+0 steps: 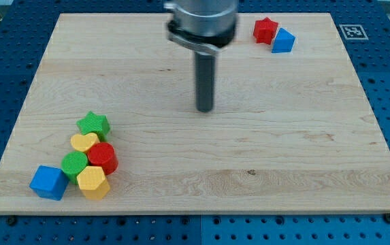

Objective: Separate red star from blue triangle

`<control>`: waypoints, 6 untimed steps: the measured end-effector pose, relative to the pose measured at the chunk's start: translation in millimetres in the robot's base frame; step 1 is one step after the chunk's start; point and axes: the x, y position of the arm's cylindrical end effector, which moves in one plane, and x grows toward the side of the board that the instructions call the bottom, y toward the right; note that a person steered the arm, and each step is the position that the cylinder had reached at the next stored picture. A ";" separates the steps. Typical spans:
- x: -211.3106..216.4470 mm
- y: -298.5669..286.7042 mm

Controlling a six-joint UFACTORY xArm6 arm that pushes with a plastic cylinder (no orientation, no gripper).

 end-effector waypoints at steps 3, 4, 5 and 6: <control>0.1 2.3; -27.3 8.8; -93.4 8.8; -164.4 28.6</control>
